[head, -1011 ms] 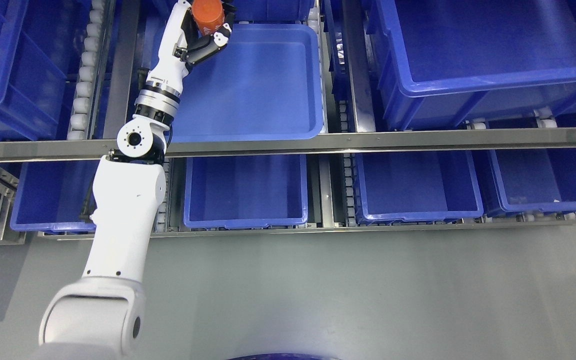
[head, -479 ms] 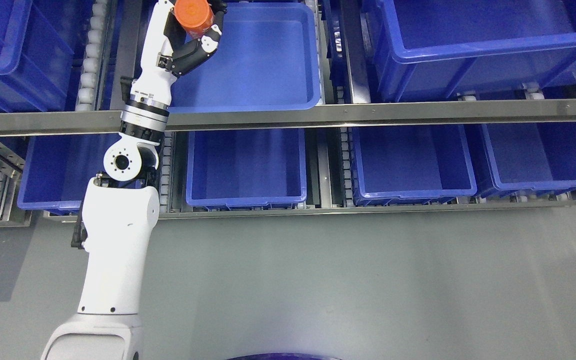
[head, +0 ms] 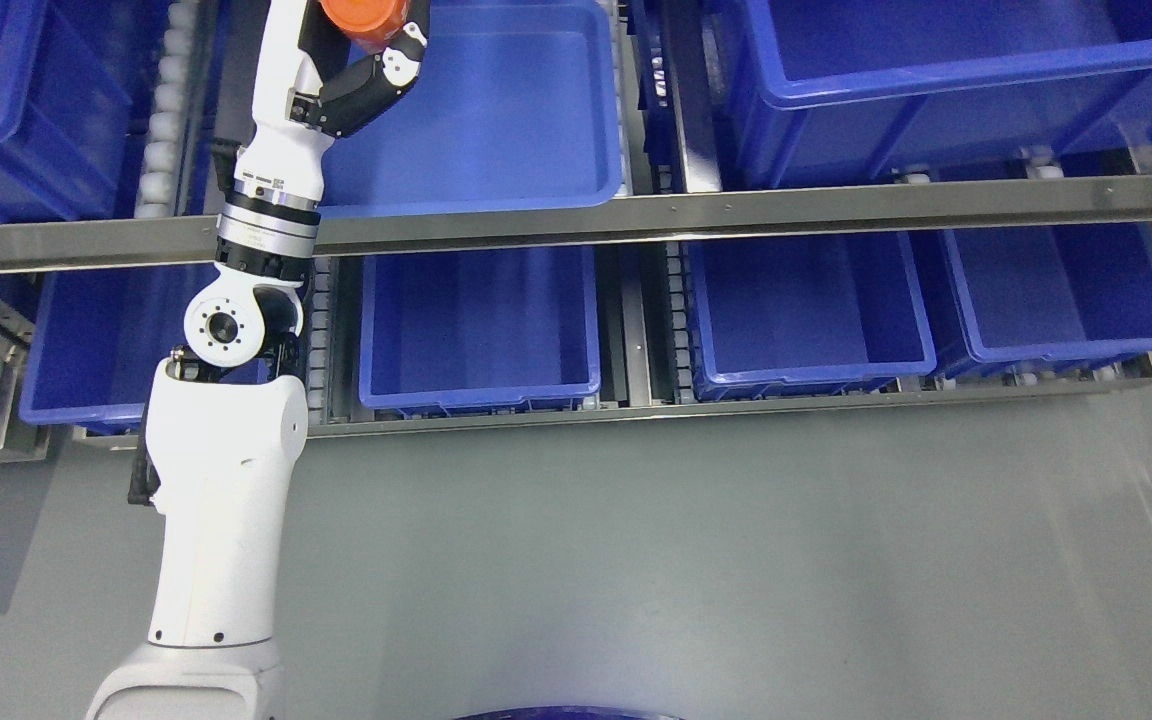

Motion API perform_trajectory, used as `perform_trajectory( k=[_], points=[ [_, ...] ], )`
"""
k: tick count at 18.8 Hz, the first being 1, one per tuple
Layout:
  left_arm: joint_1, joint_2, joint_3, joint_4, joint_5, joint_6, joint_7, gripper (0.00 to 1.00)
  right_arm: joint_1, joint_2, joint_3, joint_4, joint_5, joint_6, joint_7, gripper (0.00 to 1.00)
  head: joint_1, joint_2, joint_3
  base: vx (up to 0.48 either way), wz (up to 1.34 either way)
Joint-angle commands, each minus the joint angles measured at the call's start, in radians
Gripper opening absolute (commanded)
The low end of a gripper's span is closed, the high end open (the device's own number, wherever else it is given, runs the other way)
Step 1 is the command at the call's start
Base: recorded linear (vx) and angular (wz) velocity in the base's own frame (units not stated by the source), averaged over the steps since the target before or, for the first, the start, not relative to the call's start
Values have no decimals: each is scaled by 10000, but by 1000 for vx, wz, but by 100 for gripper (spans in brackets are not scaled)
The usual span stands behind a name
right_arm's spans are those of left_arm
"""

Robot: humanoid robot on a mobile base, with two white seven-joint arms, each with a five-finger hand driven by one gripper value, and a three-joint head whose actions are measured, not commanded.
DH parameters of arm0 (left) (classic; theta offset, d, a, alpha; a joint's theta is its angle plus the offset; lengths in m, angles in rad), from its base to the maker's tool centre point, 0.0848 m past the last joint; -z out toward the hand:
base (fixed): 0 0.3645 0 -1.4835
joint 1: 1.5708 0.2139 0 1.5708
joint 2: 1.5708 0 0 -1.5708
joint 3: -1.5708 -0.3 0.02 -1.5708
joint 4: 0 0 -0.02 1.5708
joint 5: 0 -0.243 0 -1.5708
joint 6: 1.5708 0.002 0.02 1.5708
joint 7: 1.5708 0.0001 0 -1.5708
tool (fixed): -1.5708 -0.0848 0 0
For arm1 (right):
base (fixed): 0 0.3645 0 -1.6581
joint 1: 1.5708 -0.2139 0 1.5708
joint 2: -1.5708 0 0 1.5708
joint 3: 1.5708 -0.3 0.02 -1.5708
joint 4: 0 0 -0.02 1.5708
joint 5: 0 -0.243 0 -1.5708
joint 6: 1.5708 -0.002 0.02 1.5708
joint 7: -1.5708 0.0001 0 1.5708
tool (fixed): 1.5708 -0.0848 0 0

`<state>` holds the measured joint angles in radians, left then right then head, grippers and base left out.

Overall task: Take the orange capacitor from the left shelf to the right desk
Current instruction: 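Hold the capacitor in the left hand while turning toward the steel table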

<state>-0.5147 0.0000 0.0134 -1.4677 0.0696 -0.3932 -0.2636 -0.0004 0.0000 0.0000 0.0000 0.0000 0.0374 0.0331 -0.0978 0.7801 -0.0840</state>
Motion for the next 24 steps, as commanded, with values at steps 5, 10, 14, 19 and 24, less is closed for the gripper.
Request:
perform_trajectory(
  k=[5, 10, 14, 19, 24],
  points=[
    [-100, 174, 81, -755, 9, 36, -17, 2, 142, -175, -107, -337, 0, -6, -9, 100, 0, 0, 0, 1, -645],
    [-146, 174, -72, -755, 9, 36, -17, 2, 142, -175, -107, -337, 0, -6, -9, 100, 0, 0, 0, -10, -1134],
    [-146, 174, -226, -755, 9, 36, -17, 2, 142, -175, -107, -337, 0, -6, -9, 100, 0, 0, 0, 71, -1097],
    [-130, 174, -486, -755, 9, 36, -17, 2, 142, -175, -107, -337, 0, -6, -9, 100, 0, 0, 0, 170, -904],
    [-130, 174, -793, -755, 9, 36, -2, 2, 142, -175, -107, -337, 0, -6, -9, 100, 0, 0, 0, 266, -765]
  ],
)
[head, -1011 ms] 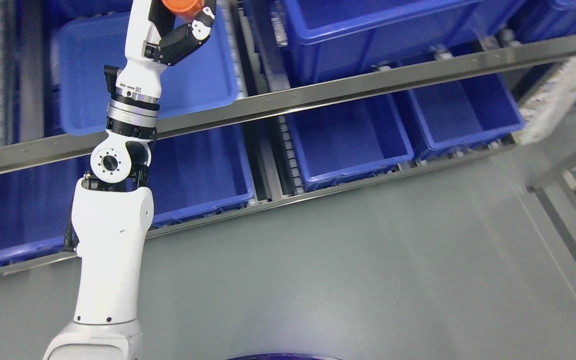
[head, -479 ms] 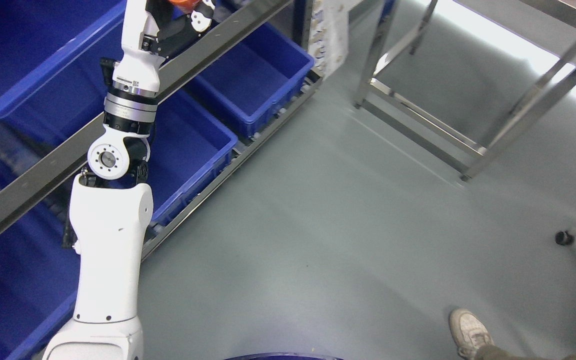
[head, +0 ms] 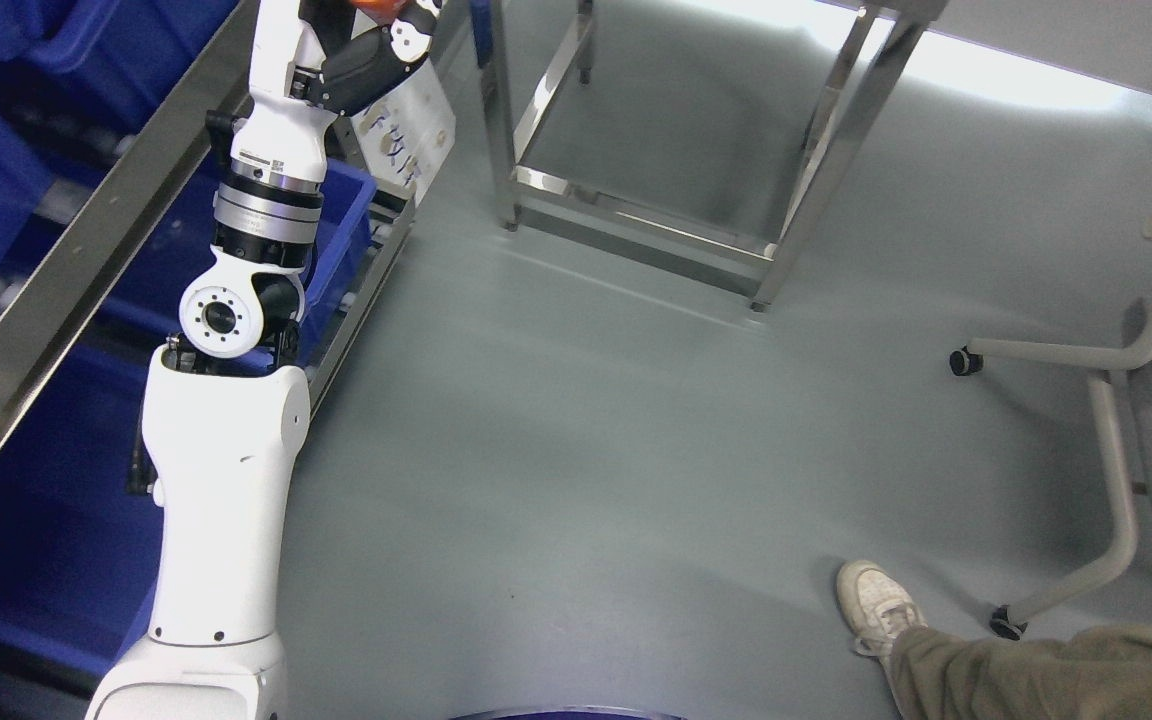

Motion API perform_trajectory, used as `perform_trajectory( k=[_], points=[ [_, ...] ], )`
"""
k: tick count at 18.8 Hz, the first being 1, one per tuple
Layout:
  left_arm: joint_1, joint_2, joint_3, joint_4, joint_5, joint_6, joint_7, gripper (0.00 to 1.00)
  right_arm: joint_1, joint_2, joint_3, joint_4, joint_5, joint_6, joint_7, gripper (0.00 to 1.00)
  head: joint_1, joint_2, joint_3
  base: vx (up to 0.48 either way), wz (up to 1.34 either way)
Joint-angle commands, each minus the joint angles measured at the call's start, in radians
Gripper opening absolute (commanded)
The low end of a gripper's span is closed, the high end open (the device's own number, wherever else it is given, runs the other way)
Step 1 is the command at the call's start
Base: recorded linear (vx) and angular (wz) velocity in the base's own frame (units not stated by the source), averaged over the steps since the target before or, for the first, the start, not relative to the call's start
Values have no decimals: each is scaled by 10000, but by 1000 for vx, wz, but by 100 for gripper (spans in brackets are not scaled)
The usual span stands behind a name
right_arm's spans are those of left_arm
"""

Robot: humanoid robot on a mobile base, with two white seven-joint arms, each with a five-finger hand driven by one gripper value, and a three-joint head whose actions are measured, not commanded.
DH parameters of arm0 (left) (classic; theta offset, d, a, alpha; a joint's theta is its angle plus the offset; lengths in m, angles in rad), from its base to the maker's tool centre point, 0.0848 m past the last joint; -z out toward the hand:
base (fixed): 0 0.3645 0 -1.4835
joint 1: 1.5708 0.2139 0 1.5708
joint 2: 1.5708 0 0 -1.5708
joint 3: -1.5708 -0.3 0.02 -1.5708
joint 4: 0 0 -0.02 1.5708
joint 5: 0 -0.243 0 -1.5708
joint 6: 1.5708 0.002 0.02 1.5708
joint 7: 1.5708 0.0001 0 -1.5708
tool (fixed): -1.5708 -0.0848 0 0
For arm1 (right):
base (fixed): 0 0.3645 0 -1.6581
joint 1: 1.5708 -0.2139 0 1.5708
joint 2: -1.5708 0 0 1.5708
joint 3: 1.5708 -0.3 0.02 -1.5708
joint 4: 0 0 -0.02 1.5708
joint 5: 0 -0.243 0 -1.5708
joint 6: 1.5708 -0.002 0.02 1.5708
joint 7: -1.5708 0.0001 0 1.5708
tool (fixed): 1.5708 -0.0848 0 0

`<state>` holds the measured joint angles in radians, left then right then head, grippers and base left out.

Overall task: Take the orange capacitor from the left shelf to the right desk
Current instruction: 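Hold the capacitor in the left hand while turning toward the steel table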

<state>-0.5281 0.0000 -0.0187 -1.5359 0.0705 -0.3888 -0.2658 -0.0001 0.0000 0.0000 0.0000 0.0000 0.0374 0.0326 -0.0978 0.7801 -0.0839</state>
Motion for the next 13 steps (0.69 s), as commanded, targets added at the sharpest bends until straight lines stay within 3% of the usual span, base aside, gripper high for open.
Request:
perform_trajectory(
  k=[1, 13],
  points=[
    [4, 175, -487, -73, 0, -9, 19, 3, 139, -174, -107, -338, 0, -6, -4, 100, 0, 0, 0, 296, -544],
    [-378, 175, -931, 371, 0, 542, 111, 3, 139, -174, -107, -338, 0, -6, -4, 100, 0, 0, 0, 397, -336]
  ],
)
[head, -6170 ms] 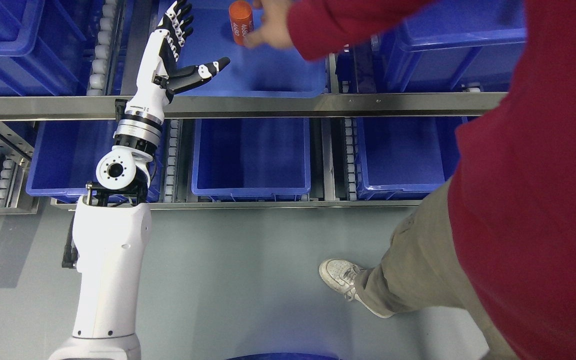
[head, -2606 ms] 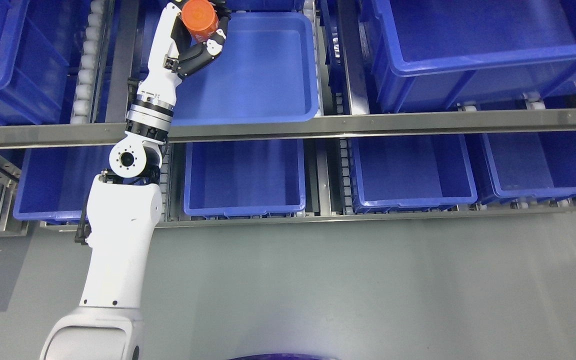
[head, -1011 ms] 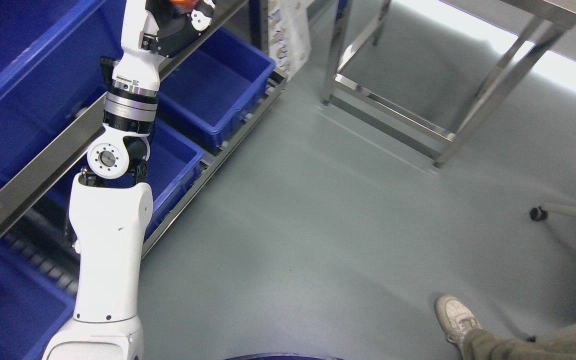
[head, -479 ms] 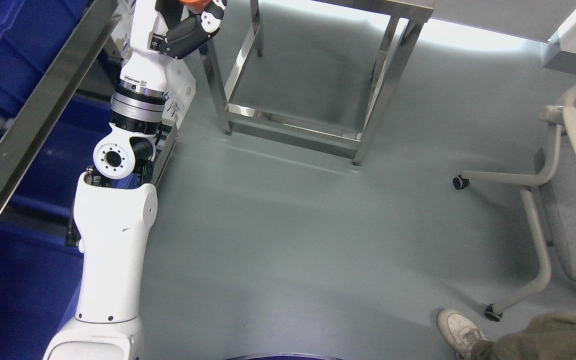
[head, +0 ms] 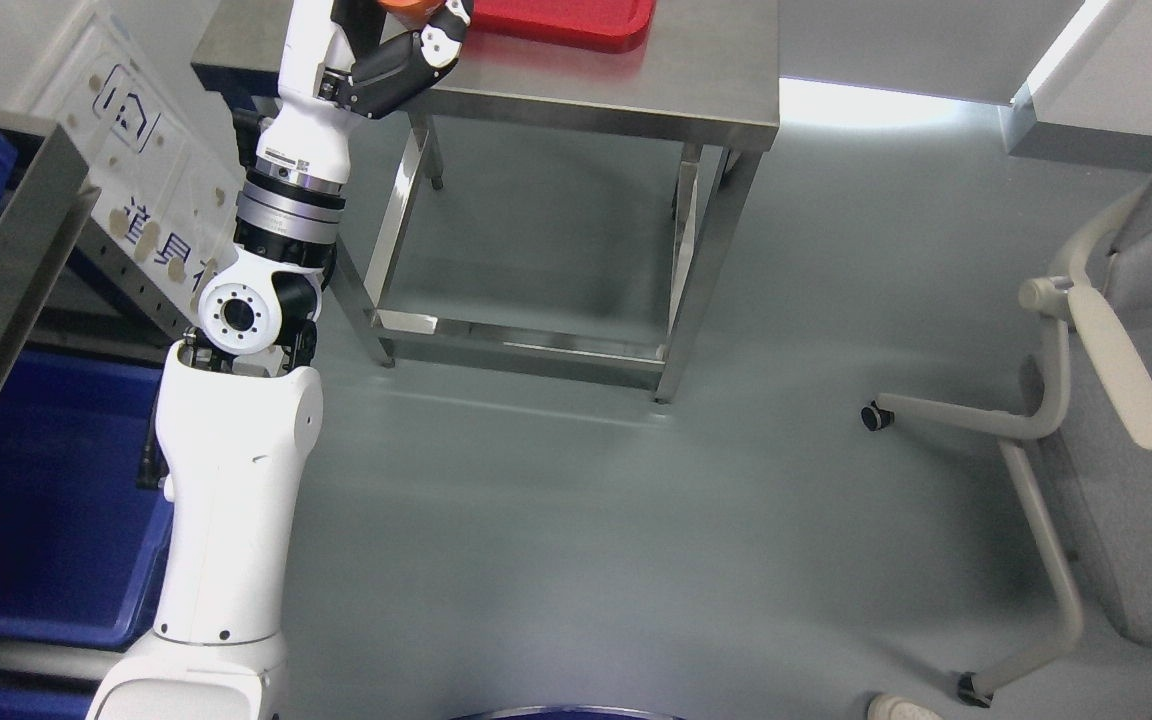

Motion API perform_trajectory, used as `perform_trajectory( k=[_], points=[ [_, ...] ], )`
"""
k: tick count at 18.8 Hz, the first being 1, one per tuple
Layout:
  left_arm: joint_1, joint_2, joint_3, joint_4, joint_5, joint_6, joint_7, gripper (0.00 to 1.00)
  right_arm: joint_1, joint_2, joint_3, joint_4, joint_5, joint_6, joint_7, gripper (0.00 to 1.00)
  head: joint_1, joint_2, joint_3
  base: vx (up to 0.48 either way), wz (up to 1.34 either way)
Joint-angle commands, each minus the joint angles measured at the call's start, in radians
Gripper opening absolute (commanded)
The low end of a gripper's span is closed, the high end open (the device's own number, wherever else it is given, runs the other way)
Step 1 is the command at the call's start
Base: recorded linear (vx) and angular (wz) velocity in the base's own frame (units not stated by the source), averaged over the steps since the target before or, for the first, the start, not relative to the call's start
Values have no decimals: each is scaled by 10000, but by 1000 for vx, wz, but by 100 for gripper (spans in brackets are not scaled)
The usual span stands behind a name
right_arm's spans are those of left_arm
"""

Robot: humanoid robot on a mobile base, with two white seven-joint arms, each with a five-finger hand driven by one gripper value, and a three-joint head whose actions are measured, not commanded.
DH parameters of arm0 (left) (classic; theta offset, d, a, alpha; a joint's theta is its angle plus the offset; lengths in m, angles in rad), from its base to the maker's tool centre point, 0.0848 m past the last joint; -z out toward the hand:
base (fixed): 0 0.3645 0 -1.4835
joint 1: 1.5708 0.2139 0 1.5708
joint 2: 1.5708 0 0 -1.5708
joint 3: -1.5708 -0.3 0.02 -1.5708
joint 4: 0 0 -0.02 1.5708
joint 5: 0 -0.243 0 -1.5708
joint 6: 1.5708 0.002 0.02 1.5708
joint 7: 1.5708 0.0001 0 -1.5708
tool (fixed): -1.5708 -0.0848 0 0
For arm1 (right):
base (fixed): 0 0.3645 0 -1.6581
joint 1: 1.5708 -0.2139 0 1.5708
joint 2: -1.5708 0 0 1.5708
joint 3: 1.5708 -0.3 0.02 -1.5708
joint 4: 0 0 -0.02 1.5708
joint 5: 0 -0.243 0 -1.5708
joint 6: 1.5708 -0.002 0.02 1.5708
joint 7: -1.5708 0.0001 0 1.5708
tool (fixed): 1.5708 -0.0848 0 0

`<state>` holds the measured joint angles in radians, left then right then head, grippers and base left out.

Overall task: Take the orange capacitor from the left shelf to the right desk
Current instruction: 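Hold the capacitor in the left hand while turning toward the steel table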

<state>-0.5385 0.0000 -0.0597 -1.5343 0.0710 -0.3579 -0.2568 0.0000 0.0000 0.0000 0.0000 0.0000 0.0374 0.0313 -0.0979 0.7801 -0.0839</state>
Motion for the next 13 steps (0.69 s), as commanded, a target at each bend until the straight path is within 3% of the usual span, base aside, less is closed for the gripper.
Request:
perform_trajectory(
  k=[1, 7, 13],
  points=[
    [-397, 175, -644, 554, -4, 402, 37, 3, 138, -175, -107, -337, 0, -6, 9, 100, 0, 0, 0, 421, -102],
    [-1561, 175, -1550, 3310, -248, 1399, 114, 4, 138, -175, -107, -337, 0, -6, 9, 100, 0, 0, 0, 395, -58],
    [-1732, 175, -1827, 5539, -1338, 1355, 114, 5, 138, -175, -107, -337, 0, -6, 9, 100, 0, 0, 0, 326, -58]
  ],
)
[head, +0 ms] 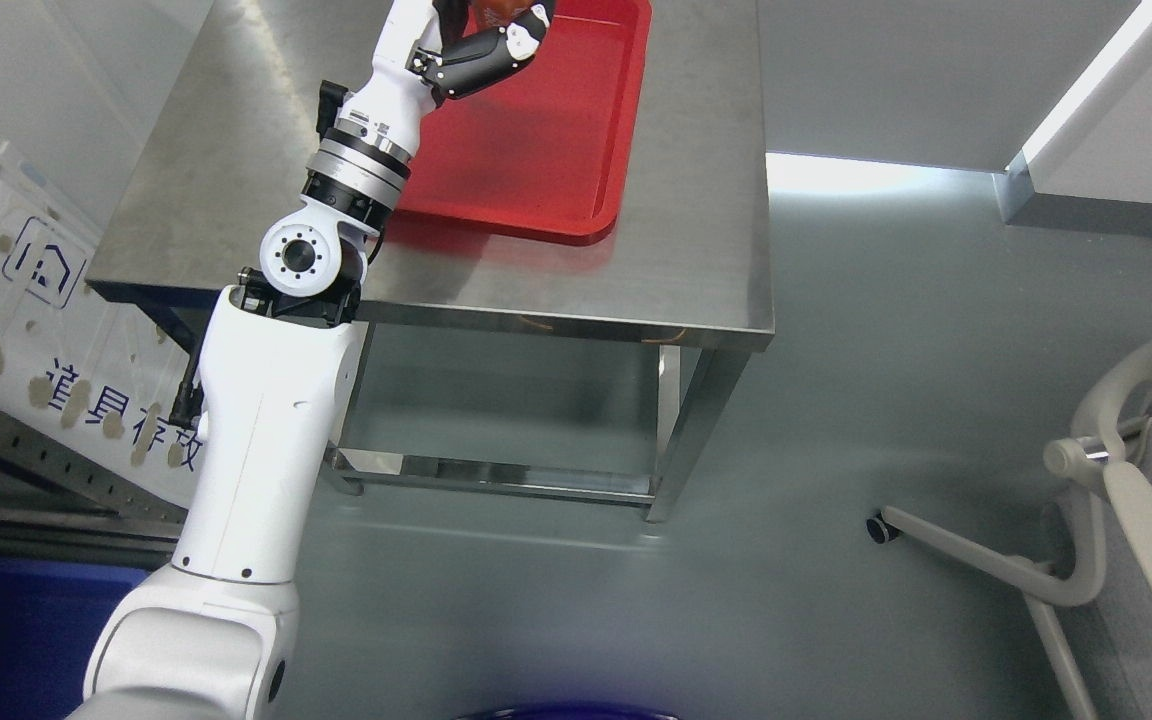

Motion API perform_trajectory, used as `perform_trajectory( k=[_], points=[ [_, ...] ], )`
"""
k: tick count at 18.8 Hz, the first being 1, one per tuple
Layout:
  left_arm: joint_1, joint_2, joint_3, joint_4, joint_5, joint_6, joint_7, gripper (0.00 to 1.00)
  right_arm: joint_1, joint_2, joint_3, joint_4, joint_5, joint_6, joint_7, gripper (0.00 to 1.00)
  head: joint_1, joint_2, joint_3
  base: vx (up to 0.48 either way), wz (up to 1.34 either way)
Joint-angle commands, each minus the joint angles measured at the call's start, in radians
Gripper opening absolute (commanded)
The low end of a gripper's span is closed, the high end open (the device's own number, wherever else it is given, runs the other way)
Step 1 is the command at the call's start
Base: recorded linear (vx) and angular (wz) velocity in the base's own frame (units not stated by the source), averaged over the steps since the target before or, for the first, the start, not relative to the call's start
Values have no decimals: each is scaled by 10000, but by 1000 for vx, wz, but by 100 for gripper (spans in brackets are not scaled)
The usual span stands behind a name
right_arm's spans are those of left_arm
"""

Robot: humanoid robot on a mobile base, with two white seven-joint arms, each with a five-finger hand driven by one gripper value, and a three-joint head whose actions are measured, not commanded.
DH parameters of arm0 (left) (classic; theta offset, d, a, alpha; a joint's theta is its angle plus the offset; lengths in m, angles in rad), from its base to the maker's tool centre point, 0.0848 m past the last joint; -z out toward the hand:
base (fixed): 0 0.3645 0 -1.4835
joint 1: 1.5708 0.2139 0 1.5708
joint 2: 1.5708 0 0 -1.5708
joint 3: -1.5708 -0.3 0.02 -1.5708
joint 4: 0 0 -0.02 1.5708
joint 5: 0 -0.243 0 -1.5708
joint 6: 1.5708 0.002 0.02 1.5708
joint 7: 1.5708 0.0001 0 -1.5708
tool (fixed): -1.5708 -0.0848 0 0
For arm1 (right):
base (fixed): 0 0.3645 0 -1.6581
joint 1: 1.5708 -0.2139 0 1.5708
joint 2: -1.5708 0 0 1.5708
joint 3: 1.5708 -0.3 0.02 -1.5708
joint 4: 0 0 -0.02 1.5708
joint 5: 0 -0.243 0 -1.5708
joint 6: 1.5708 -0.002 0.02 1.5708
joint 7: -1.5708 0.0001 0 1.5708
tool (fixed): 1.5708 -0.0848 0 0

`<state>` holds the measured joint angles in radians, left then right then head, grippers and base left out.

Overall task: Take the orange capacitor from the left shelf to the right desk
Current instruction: 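Lower the capacitor with the left hand onto the red tray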

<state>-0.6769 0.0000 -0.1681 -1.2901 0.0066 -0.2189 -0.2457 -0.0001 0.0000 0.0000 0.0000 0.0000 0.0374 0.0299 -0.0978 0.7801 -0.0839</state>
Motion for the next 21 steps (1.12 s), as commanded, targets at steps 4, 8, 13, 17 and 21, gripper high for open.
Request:
perform_trajectory(
  k=[4, 8, 13, 17, 21],
  points=[
    [-288, 175, -498, 3145, -756, -36, -13, 9, 139, -175, -107, -337, 0, -6, 23, 100, 0, 0, 0, 229, -34],
    [126, 175, -299, 3023, -726, -36, -28, 14, 139, -175, -107, -337, 0, -6, 23, 100, 0, 0, 0, 100, -18],
    [449, 175, 70, 2472, -710, -36, -105, 24, 139, -175, -107, -337, 0, -6, 23, 100, 0, 2, 0, 13, 0],
    [480, 175, -82, 1965, -710, 25, -120, 49, 139, -175, -107, -337, 0, -6, 23, 100, 0, 2, 0, -9, 0],
    [403, 175, -99, 1781, -710, 41, -120, 70, 139, -175, -107, -337, 0, -6, 23, 100, 0, 2, 0, -3, 0]
  ],
)
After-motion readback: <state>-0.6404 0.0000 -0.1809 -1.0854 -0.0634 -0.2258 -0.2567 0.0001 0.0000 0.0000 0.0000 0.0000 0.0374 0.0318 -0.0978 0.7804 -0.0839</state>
